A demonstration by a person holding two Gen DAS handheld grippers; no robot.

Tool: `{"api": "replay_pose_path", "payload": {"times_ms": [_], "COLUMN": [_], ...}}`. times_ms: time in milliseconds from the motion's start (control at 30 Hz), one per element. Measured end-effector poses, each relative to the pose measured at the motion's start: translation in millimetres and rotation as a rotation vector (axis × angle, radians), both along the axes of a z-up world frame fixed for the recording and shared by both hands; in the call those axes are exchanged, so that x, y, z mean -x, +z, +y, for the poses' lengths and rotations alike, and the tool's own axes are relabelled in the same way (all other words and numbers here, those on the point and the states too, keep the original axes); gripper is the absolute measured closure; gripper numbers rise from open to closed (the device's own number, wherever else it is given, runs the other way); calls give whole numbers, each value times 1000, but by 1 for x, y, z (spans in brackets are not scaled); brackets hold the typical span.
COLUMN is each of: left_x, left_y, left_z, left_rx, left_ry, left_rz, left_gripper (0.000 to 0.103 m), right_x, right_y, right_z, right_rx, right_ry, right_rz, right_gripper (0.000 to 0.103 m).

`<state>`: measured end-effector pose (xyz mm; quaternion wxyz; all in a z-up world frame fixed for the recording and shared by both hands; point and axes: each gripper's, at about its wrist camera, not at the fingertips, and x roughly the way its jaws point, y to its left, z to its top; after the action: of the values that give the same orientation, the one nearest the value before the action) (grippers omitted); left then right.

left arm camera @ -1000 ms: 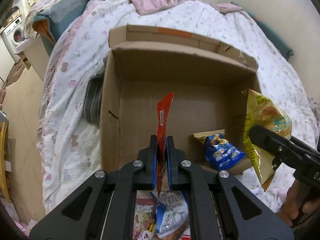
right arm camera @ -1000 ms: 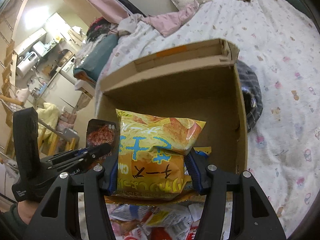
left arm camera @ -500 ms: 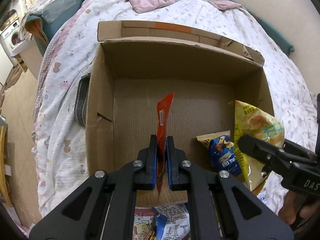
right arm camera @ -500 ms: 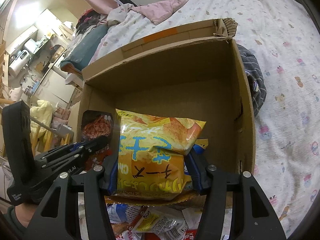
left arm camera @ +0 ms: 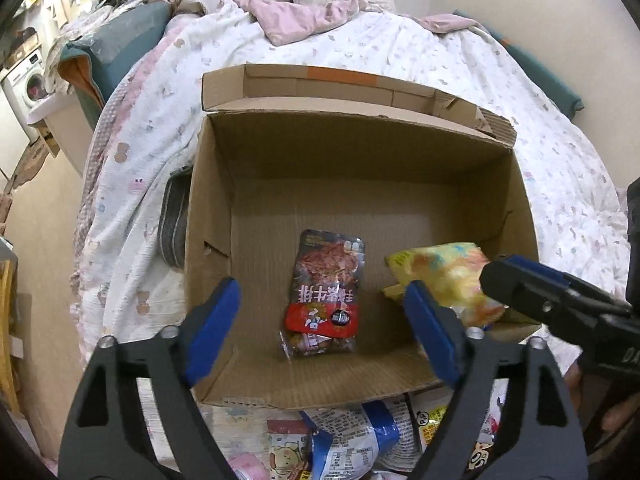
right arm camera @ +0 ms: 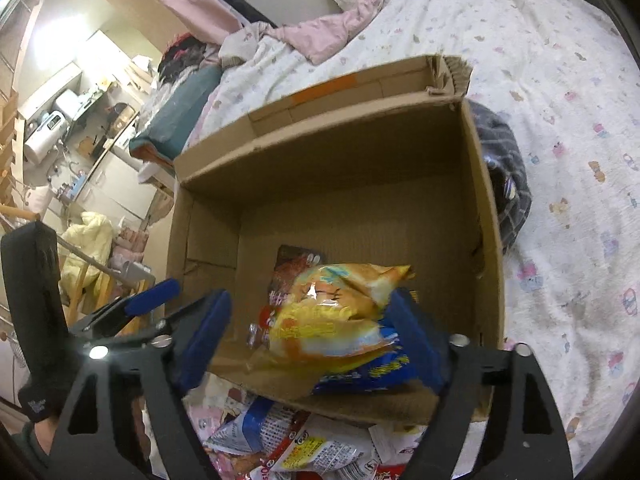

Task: Organize snacks
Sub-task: 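Release the red packet into the box with the left gripper while the right drops the chip bag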

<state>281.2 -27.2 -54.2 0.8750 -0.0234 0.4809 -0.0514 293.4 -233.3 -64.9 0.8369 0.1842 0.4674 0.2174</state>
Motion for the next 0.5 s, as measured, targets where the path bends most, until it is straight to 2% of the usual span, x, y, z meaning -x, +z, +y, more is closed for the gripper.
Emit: {"api": "replay_pose_path", "payload": {"times_ms": [500], "left_x": [1], "left_y": [-1], "left_z": [6], "left_rx": [8], "left_ry": [18], "left_rz": [0], "left_gripper": [19], "right_x": [-1], "right_y": [3], "right_z": [0], "right_rx": [5], "right_ry": [8], "right_rz": [-2], "right_gripper": [12]}}
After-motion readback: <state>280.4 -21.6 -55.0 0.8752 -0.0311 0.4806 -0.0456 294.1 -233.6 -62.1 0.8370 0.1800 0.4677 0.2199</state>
